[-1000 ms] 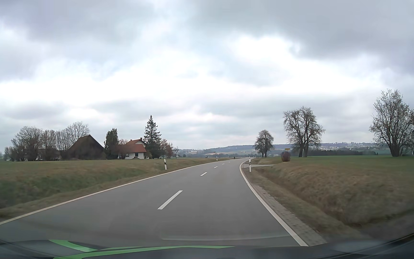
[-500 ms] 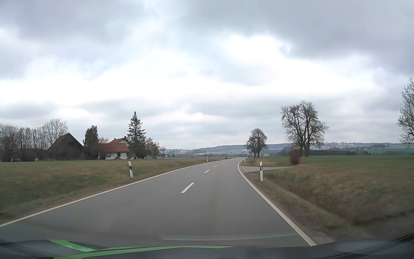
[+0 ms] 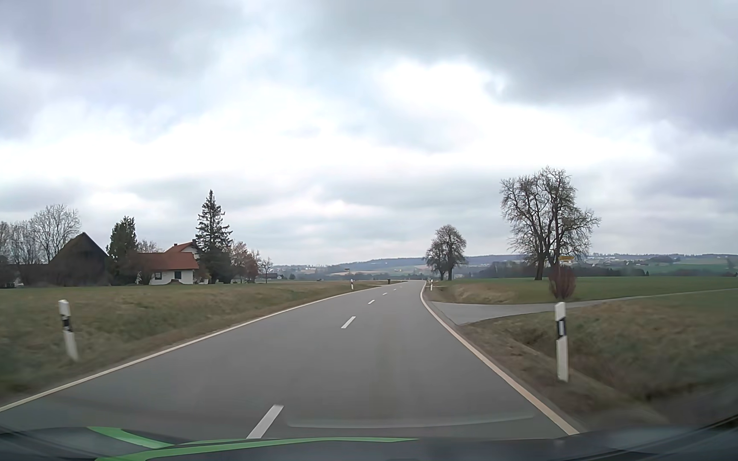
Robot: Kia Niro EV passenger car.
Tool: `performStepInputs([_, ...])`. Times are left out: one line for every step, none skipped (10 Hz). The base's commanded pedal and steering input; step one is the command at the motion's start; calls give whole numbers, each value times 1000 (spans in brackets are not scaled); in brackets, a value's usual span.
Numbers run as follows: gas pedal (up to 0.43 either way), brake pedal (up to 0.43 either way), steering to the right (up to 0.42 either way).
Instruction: Follow the waypoints while adhering to traffic rules and regulations
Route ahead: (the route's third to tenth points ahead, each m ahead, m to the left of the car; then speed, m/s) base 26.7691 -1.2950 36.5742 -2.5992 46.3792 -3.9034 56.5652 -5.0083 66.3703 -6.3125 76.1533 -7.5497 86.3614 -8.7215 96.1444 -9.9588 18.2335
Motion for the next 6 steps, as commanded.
performStepInputs([220, 0, 19])
performStepInputs([220, 0, 19])
performStepInputs([228, 0, 19])
performStepInputs([228, 0, 19])
performStepInputs([228, 0, 18])
performStepInputs([228, 0, 18])
